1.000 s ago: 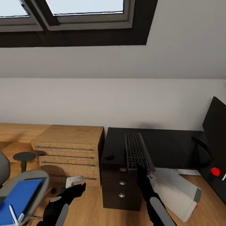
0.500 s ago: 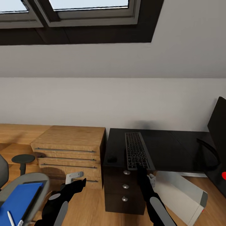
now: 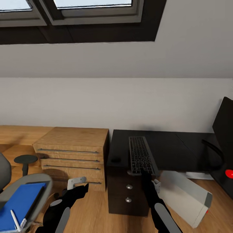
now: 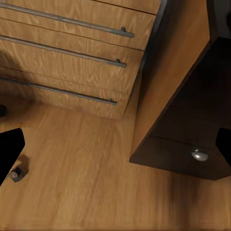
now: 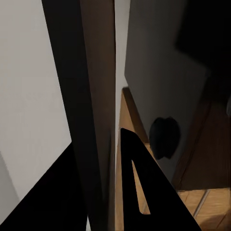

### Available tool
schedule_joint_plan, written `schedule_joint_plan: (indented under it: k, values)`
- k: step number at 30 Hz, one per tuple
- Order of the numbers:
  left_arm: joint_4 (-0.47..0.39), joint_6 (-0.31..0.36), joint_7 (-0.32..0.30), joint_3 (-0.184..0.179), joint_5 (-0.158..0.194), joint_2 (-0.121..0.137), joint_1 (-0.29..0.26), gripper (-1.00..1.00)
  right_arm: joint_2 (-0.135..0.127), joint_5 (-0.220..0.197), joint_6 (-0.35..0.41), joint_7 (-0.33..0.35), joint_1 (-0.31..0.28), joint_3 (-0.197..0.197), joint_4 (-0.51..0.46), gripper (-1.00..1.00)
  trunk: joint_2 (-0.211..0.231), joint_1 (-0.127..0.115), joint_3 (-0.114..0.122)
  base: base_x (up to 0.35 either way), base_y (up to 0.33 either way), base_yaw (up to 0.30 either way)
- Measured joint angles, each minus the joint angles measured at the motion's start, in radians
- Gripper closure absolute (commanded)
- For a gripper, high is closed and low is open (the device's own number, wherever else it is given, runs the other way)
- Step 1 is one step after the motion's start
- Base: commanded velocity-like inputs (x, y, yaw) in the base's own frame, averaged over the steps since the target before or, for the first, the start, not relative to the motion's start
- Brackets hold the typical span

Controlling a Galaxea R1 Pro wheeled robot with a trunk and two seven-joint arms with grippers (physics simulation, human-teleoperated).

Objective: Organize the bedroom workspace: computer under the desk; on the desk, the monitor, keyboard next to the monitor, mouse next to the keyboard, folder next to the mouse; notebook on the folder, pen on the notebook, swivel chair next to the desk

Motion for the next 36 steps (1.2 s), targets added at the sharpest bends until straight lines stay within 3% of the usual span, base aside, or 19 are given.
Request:
schedule_joint_plan:
  k: [6,32,36]
  values:
    - [0.0,0.0,0.0,0.0,0.0,0.0,0.0,-1.0,0.0,0.001,-0.001,-0.001,0.0,0.001,0.001,1.0,-0.042,0.023,-0.019,-0.051,0.0,0.0]
    - [0.014,0.0,-0.003,-0.005,-0.002,-0.001,0.0,-1.0,0.0,0.002,-0.001,-0.007,0.0,-0.002,0.019,1.0,-0.042,0.023,-0.019,0.071,0.036,0.0]
    - [0.013,0.0,-0.001,-0.005,-0.002,-0.001,0.0,-1.0,0.0,0.001,-0.001,-0.008,0.0,-0.002,0.02,1.0,-0.07,0.038,-0.031,0.007,0.0,0.0]
